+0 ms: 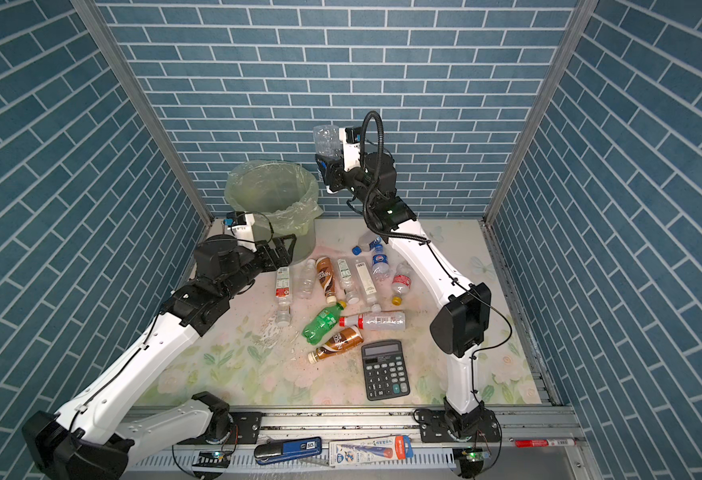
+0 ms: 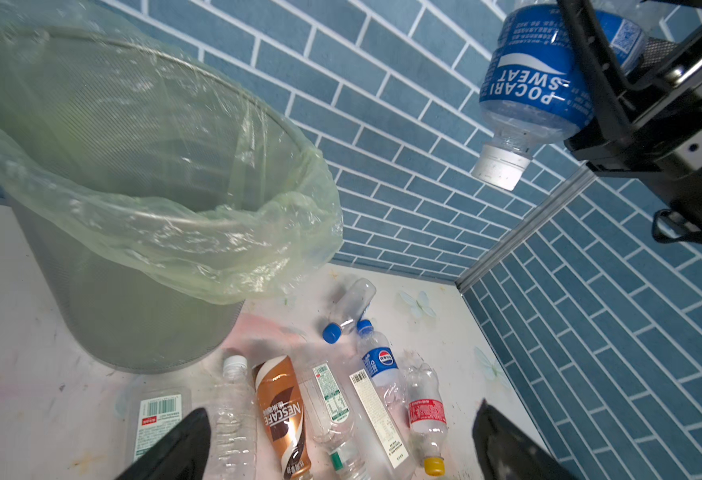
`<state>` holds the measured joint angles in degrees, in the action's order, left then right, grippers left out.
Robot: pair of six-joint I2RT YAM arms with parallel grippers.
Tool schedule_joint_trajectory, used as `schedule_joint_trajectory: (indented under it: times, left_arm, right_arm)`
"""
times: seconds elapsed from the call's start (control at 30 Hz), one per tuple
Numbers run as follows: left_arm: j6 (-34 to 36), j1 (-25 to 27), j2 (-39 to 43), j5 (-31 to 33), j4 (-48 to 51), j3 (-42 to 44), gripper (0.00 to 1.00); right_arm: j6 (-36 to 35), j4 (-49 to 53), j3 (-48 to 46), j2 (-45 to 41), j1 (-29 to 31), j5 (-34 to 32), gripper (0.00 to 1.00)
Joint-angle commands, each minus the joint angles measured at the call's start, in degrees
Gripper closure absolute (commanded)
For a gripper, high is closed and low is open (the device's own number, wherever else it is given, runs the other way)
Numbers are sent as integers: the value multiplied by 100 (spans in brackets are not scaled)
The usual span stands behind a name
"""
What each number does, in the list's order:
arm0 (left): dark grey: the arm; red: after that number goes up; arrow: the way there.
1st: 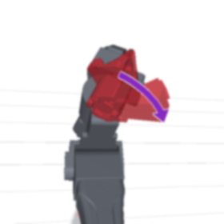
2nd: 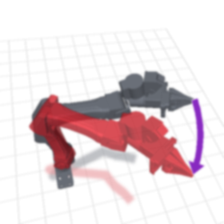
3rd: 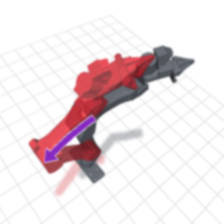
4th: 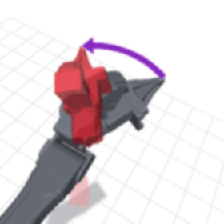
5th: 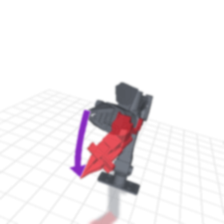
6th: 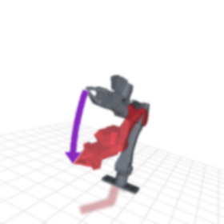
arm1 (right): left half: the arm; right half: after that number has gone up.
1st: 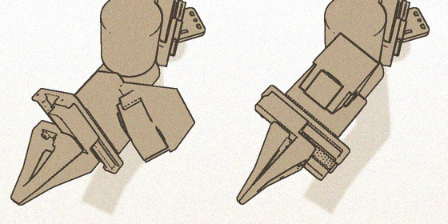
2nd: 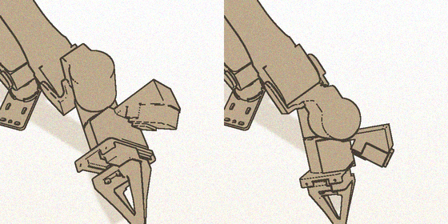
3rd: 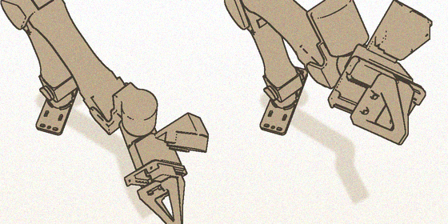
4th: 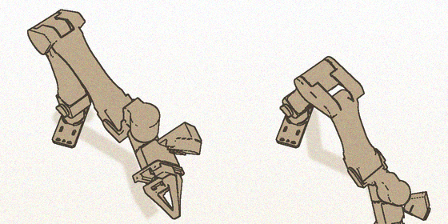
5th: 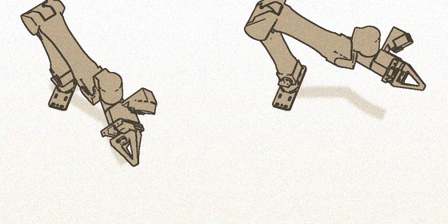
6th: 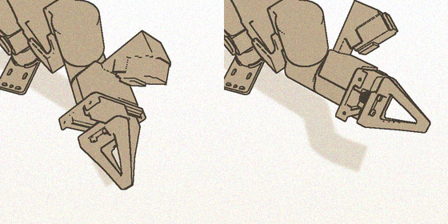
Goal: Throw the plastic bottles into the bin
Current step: 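Lift the Pocari Sweat bottle high with the right gripper, then carry the bottle over the bin while the left gripper rises to meet it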
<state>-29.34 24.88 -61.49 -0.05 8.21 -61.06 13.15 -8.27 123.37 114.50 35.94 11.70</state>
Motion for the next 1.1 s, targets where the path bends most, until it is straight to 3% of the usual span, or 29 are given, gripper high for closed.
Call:
schedule_joint_trajectory:
  times: [0.0, 0.2, 0.47, 0.6, 0.8, 0.9, 1.0, 1.07]
  left_arm:
    - [-11, -283, 217, 67, -103, -59, 1]
    - [-328, -892, 171, -451, -92, -266, 1]
    - [-318, -1189, 252, -577, -83, -301, 1]
    - [-326, -1300, 246, -653, -100, -251, 1]
    - [-342, -1355, 253, -654, -91, -146, 1]
    - [-379, -1363, 248, -694, -118, -54, 1]
    - [-409, -1363, 243, -714, -143, 43, 1]
    - [-430, -1363, 225, -739, -198, 93, 1]
  right_arm:
    - [-130, -866, 854, 289, 86, 227, 58]
    - [-93, -1984, 1345, 599, 150, 215, 59]
    - [-364, -2909, 1428, 651, 152, -488, 61]
    - [-321, -2515, 2088, 1071, 156, -562, 61]
    - [266, -1393, 3989, 2745, 163, -821, 62]
    - [614, -1235, 3786, 2987, 216, -542, 59]
    - [374, -971, 3997, 3124, 361, -253, 72]
    - [180, -869, 3888, 2974, 411, -245, 64]
